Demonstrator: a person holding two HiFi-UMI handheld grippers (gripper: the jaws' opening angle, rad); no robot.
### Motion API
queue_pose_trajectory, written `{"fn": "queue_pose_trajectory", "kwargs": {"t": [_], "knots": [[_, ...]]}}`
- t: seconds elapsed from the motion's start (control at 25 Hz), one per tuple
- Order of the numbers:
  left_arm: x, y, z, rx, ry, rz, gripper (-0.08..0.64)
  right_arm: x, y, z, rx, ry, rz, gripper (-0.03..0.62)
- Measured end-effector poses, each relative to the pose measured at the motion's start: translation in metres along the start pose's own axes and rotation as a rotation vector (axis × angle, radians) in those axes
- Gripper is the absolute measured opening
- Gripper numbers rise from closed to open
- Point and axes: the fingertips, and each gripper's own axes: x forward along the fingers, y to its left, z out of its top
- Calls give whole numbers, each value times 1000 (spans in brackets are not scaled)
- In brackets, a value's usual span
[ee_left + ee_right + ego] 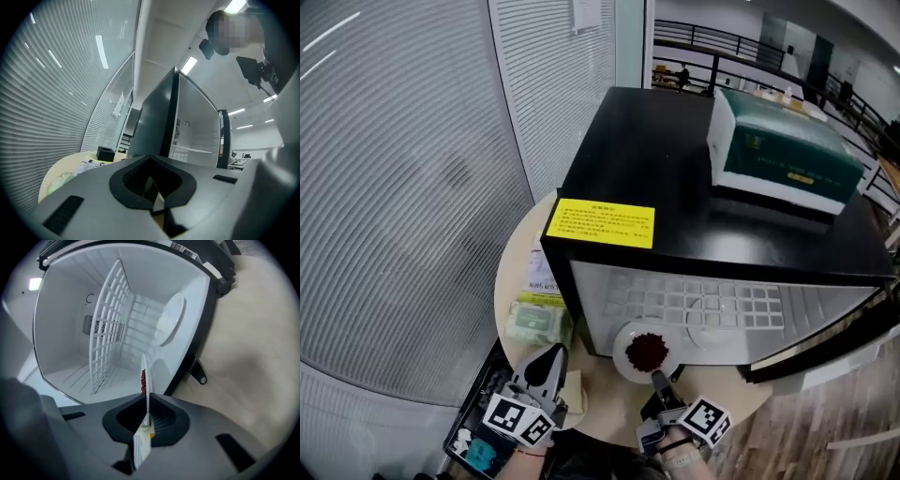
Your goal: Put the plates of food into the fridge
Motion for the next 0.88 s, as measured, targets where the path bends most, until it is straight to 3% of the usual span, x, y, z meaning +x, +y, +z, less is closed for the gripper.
{"fn": "queue_pose_trajectory", "kwargs": {"t": [0.56,0.88], "knots": [[55,24,2,-31,19,-109,-9,71,11,33,-29,-21,-111,17],[60,35,4,-47,15,-115,-9,86,6,49,-154,-3,-246,22]]}}
